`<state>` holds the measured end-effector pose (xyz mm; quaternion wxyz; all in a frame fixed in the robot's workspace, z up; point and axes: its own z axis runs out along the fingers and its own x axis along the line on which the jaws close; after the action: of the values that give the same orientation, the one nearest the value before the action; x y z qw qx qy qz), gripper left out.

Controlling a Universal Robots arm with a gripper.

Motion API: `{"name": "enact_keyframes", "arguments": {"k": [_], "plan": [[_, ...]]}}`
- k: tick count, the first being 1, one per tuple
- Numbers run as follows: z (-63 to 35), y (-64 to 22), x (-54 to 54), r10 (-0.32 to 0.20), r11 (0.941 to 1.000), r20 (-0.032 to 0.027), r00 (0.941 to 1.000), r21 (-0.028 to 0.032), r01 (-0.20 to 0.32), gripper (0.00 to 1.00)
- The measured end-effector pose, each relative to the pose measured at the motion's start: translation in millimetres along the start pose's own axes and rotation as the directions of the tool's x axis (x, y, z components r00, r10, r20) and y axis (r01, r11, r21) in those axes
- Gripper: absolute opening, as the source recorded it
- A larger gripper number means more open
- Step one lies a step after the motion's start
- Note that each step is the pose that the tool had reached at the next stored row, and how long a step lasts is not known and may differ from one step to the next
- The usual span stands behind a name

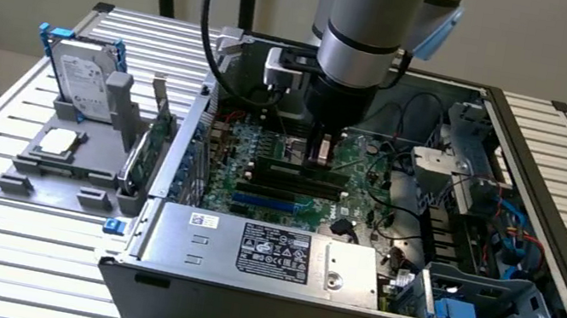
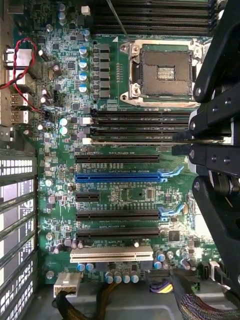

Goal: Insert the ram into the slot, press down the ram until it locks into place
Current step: 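Insert the ram into the slot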

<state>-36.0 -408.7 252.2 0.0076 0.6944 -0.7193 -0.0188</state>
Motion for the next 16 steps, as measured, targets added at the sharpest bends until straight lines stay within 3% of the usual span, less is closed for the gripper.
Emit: {"name": "enact_keyframes", "arguments": {"k": [7,13,16], "plan": [[12.7,1.9,-7.8,0.000,1.0000,0.0000,1.0000,0.0004,0.000,0.13],[14.9,1.8,-8.1,0.000,1.0000,-0.0023,1.0000,0.0014,0.000,0.13],[16.5,1.8,-8.0,0.000,1.0000,-0.0095,1.0000,0.0021,0.000,0.13]]}}
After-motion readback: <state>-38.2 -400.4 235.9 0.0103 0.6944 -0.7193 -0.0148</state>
